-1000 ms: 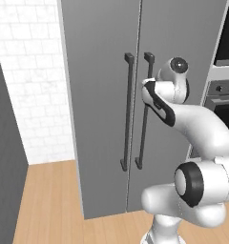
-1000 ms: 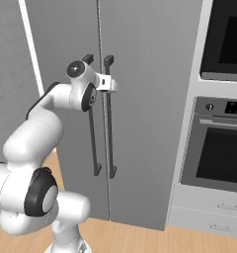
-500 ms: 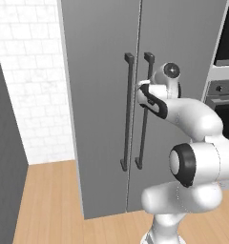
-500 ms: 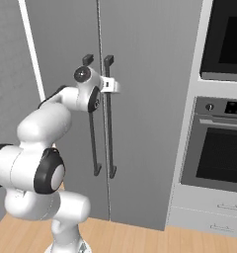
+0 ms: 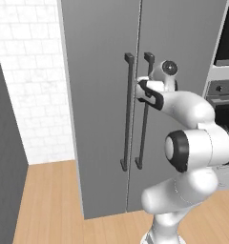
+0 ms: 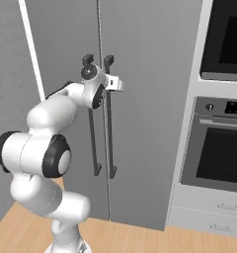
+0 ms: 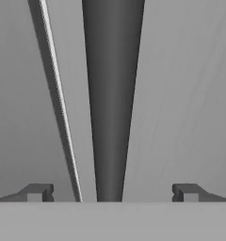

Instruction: Grab a lemon wedge from the fridge and one ice cube from the ice bowl, and put them in the glass of lemonade.

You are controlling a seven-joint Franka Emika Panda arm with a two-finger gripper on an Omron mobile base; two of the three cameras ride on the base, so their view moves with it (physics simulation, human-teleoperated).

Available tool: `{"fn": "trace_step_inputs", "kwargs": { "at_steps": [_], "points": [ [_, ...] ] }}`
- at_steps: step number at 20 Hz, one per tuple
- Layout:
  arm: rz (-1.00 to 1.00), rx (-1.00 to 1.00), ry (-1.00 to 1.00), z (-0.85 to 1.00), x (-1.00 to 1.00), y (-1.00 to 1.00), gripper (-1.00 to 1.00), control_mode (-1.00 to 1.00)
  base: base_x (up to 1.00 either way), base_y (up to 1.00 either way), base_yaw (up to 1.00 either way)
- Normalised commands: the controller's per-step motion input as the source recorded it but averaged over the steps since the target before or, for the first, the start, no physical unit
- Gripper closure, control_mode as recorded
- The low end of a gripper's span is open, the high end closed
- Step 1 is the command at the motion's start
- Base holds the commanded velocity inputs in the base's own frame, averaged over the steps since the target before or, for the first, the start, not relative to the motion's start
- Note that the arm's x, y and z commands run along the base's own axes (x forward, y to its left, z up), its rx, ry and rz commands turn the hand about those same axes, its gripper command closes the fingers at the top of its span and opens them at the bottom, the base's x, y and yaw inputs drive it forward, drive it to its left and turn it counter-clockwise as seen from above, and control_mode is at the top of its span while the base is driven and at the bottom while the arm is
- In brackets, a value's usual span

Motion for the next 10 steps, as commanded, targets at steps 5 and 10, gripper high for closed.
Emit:
{"fn": "trace_step_inputs", "kwargs": {
  "at_steps": [5,10],
  "points": [
    [0.0,0.0,0.14,0.01,0.19,0.0,-1.0,-1.0,0.0,0.0,0.0],
    [0.0,0.0,0.0,-0.23,0.11,0.0,-1.0,-1.0,0.0,0.0,0.0]
  ]
}}
